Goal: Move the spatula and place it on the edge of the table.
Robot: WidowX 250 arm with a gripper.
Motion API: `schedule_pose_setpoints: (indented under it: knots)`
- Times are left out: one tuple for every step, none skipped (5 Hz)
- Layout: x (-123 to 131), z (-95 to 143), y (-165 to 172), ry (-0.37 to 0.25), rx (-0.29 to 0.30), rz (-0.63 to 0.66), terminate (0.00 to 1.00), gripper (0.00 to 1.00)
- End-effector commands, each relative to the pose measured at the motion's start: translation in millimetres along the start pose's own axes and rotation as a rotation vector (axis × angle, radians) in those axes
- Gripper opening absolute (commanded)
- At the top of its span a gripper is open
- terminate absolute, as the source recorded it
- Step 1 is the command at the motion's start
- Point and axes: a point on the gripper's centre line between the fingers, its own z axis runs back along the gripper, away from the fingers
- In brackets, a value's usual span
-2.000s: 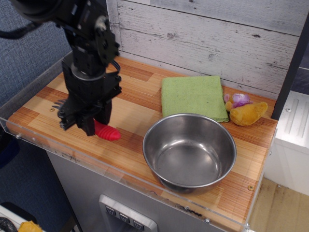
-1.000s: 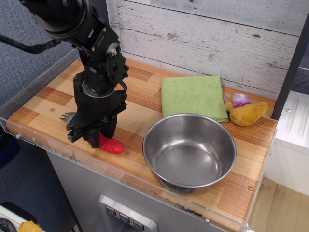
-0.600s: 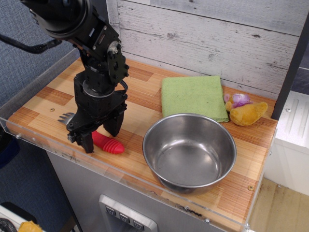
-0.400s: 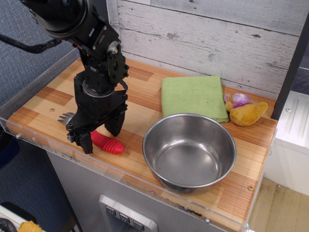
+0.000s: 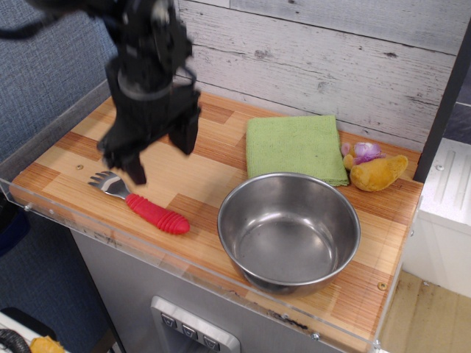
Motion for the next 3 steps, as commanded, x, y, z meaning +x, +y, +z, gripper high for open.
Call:
schedule_pose_setpoints:
  knots:
    - [6,60,-20,-0.068,-0.172,-0.1,0.0,1.0]
    - [3,74,-27,-0.089,-0.208,-0.13,0.0,1.0]
    - [3,74,-27,-0.089,-0.208,-0.13,1.0,1.0]
